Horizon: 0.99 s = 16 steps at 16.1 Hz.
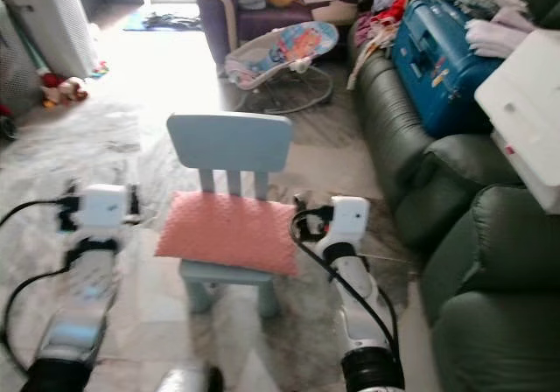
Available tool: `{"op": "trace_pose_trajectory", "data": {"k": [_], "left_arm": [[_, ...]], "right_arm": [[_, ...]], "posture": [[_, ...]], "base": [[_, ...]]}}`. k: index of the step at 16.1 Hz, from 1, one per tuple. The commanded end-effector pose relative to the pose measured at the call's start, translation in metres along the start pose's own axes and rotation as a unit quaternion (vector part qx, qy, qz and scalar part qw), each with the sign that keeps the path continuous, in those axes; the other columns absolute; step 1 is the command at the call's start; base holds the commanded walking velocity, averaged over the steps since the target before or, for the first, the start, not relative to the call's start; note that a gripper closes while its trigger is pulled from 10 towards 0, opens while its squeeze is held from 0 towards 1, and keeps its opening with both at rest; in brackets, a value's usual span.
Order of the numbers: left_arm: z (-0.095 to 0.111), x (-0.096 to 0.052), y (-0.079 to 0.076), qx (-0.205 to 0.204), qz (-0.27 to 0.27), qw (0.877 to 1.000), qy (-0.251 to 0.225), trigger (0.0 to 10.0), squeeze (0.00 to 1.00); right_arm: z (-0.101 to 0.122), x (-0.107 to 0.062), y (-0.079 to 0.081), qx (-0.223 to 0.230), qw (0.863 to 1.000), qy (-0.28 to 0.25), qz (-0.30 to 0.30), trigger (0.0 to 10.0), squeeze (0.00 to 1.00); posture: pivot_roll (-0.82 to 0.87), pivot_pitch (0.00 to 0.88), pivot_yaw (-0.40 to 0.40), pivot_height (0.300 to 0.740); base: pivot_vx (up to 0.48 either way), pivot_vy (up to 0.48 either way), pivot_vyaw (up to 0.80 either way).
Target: Move the pillow to the sofa
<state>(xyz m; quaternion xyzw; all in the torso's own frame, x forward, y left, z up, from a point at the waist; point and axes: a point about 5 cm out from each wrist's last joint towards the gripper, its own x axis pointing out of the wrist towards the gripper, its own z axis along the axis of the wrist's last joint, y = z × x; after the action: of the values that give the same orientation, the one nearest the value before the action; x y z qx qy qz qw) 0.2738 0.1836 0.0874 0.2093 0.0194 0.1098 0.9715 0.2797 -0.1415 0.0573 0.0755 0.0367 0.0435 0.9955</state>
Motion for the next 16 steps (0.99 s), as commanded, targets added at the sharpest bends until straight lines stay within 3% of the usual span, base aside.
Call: {"op": "trace_pose_trajectory", "data": {"k": [1, 4, 6, 8, 11, 14, 16], "left_arm": [[0.005, 0.003, -0.008, 0.009, -0.023, 1.000, -0.008, 10.0, 0.00], [0.009, 0.008, -0.015, 0.015, -0.041, 0.999, -0.016, 10.0, 0.00], [0.002, 0.008, -0.015, -0.007, -0.034, 0.999, 0.006, 10.0, 0.00], [-0.007, 0.003, -0.017, -0.015, -0.017, 0.999, 0.035, 10.0, 0.00], [-0.007, 0.000, -0.018, -0.016, -0.012, 0.999, 0.036, 10.0, 0.00], [-0.007, 0.002, -0.015, -0.013, -0.006, 0.999, 0.029, 10.0, 0.00], [-0.005, 0.002, -0.015, -0.011, -0.015, 1.000, 0.018, 10.0, 0.00]], "right_arm": [[0.001, -0.003, -0.007, 0.003, 1.000, -0.011, -0.022, 10.0, 0.00], [0.001, -0.008, -0.011, -0.001, 0.999, -0.014, -0.036, 10.0, 0.00], [0.000, -0.010, -0.012, -0.012, 0.999, -0.009, -0.028, 10.0, 0.00], [0.002, -0.008, -0.009, -0.023, 1.000, -0.008, -0.003, 10.0, 0.00], [0.005, -0.004, -0.008, -0.021, 1.000, -0.013, 0.001, 10.0, 0.00], [0.006, 0.000, -0.005, -0.019, 1.000, -0.013, 0.007, 10.0, 0.00], [0.006, -0.001, -0.005, -0.019, 1.000, -0.012, 0.010, 10.0, 0.00]], "posture": [[0.05, 0.000, 0.067, 0.740], [0.02, 0.000, 0.081, 0.740], [0.02, 0.000, 0.061, 0.740], [0.02, 0.000, 0.041, 0.740], [0.04, 0.000, 0.019, 0.740], [0.05, 0.000, 0.010, 0.740], [0.05, 0.000, 0.003, 0.740]], "base": [[0.000, 0.000, 0.00], [0.000, 0.000, 0.00], [0.000, 0.000, 0.00], [0.000, 0.446, 0.40], [0.000, 0.480, 0.79], [0.000, 0.480, 0.00], [0.000, 0.000, 0.00]]}}
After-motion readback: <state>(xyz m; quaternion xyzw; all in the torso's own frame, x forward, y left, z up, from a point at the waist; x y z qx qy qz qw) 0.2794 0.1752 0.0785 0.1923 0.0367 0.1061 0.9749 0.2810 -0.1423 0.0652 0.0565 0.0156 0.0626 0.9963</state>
